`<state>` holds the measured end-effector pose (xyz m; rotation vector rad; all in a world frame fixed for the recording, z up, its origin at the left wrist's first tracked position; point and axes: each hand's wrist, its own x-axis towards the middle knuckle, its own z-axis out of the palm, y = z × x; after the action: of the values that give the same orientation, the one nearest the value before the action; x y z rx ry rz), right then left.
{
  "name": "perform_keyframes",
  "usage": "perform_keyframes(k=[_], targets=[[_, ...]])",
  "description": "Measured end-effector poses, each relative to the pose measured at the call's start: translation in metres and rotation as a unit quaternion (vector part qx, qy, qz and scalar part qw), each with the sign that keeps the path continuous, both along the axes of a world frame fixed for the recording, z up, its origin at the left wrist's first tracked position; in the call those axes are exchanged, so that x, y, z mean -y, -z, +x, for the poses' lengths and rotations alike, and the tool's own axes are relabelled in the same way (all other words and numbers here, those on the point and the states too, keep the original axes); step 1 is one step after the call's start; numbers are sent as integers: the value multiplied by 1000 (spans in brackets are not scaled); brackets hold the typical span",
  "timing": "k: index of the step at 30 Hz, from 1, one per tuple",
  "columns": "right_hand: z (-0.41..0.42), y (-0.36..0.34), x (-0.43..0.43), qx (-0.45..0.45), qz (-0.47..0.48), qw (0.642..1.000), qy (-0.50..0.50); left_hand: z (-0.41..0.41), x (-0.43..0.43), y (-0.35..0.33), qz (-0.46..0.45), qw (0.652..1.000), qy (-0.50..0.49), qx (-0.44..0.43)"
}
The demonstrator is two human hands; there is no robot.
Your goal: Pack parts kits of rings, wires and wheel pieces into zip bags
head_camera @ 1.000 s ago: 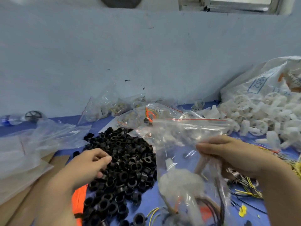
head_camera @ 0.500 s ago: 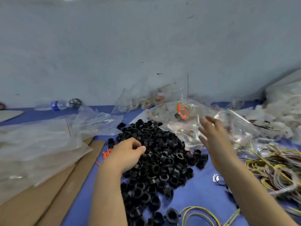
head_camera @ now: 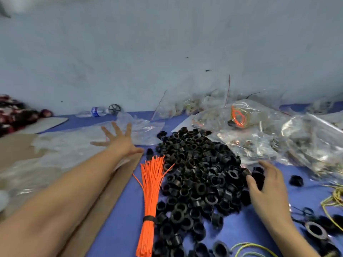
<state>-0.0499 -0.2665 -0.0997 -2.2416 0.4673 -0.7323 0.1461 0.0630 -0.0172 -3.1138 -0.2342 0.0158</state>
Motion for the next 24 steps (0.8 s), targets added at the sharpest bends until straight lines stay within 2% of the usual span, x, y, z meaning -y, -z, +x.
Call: perform_keyframes(k=[4,10,15,18,20,22,24], targets=[[2,3,1,15,10,1000,11,19,-32,16,-54,993,-103,-22],[3,6,0,37,41,998,24,50,-34,35,-150,984,-95,5],[9,12,4,40,60,997,34,90,-39,44,-60,996,-67,-24],[10,13,3,42,69,996,44,101,-35,51,29,997,-64,43],[10,13,2,47,78,995,47,99,-34,52,43,993,-47,95],[10,11,2,50,85,994,42,97,-38,48,0,992,-42,121],[9,10,2,48,87,995,32,92,-39,33,-101,986,-49,120]])
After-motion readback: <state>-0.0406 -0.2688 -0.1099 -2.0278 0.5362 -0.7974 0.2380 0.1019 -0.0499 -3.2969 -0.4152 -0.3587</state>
